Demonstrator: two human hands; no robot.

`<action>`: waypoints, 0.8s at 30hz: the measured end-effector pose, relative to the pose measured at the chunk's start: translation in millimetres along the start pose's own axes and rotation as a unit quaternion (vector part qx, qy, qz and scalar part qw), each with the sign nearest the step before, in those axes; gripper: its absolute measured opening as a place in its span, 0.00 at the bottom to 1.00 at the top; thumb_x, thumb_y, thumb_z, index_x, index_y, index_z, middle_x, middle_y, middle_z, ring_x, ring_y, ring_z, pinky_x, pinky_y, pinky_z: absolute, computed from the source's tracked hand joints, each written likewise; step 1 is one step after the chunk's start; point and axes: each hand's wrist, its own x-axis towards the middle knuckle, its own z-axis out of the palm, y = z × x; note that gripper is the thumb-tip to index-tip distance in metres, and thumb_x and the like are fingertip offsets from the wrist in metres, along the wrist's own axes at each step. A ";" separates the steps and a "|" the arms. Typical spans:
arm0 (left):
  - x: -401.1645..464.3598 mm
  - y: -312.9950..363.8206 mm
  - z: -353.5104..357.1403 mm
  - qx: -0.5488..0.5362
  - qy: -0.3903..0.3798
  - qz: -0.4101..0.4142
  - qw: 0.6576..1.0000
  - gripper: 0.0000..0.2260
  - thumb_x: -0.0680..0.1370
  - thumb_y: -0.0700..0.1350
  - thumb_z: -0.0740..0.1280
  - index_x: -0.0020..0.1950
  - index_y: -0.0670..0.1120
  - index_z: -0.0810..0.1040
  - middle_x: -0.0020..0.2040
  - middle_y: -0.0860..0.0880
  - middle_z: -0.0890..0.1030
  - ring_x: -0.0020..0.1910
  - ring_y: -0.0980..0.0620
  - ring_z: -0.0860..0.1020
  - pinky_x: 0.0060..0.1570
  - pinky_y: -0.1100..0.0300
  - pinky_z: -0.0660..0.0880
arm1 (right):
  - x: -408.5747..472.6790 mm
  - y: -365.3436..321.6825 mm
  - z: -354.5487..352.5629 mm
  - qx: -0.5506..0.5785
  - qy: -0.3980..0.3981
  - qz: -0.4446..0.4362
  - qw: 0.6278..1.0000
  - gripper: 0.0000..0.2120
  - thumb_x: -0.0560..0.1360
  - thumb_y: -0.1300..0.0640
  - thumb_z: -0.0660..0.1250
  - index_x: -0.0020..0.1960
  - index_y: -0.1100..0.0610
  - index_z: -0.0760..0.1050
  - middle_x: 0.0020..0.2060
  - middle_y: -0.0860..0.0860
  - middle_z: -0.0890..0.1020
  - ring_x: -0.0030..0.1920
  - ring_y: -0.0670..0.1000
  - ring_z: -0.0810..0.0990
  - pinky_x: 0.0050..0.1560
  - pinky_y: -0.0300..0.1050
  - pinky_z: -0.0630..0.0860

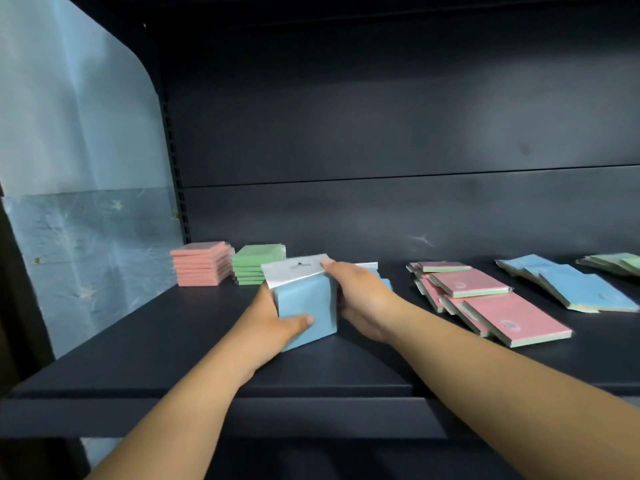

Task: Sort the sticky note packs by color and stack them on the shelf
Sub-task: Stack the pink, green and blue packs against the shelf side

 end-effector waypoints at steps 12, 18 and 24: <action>2.6 -0.4 -6.4 -0.291 0.057 -0.086 0.951 0.22 0.75 0.30 0.64 0.64 0.49 0.66 0.55 0.49 0.79 0.49 0.53 0.78 0.48 0.55 0.75 | 24.9 -9.0 -65.1 -0.482 0.224 0.098 0.842 0.26 0.77 0.41 0.58 0.63 0.61 0.72 0.61 0.60 0.74 0.64 0.60 0.70 0.62 0.48 0.67; 1.9 0.7 -8.2 -0.336 0.056 -0.096 0.935 0.21 0.75 0.29 0.63 0.63 0.48 0.68 0.50 0.50 0.81 0.48 0.52 0.79 0.44 0.57 0.75 | 46.5 3.9 -68.1 -0.518 0.172 0.199 0.814 0.41 0.71 0.31 0.57 0.75 0.57 0.58 0.73 0.57 0.61 0.73 0.59 0.59 0.72 0.52 0.58; -0.1 3.2 -7.3 -0.339 0.063 -0.106 0.933 0.20 0.75 0.30 0.63 0.62 0.49 0.68 0.49 0.50 0.81 0.47 0.51 0.79 0.45 0.56 0.76 | 55.5 0.6 -76.2 -0.459 0.154 0.182 0.856 0.36 0.72 0.35 0.62 0.72 0.58 0.64 0.70 0.56 0.66 0.69 0.57 0.67 0.67 0.47 0.64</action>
